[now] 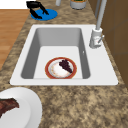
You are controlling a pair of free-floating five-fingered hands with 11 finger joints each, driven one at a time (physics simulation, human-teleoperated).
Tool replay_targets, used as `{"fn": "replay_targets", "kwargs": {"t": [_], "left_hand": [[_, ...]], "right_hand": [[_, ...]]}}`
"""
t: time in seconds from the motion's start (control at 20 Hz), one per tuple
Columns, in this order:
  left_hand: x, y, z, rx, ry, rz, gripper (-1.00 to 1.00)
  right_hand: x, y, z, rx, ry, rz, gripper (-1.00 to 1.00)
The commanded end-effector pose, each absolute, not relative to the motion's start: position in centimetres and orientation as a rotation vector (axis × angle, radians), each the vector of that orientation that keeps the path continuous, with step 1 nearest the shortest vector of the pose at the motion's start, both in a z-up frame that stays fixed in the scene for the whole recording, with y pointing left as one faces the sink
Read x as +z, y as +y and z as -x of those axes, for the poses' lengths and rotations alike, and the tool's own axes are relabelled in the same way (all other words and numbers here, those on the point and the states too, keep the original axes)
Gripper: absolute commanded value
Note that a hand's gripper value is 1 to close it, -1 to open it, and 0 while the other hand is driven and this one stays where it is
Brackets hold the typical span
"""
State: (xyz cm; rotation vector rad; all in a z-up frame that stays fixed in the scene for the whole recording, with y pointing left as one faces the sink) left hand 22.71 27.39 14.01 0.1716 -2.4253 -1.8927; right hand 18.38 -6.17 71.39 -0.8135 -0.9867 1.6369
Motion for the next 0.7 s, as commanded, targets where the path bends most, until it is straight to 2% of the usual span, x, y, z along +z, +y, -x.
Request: {"fn": "replay_targets", "kwargs": {"t": [0.0,0.65], "left_hand": [[14.0,27.4,-22.7,-1.893,-2.425,-0.172,0.0],[14.0,27.4,-22.7,-1.893,-2.425,-0.172,0.0]], "right_hand": [[73.7,-5.6,-20.9,1.634,-0.949,0.786,1.0],[73.3,-3.6,-31.4,1.62,-0.995,0.777,1.0]]}}
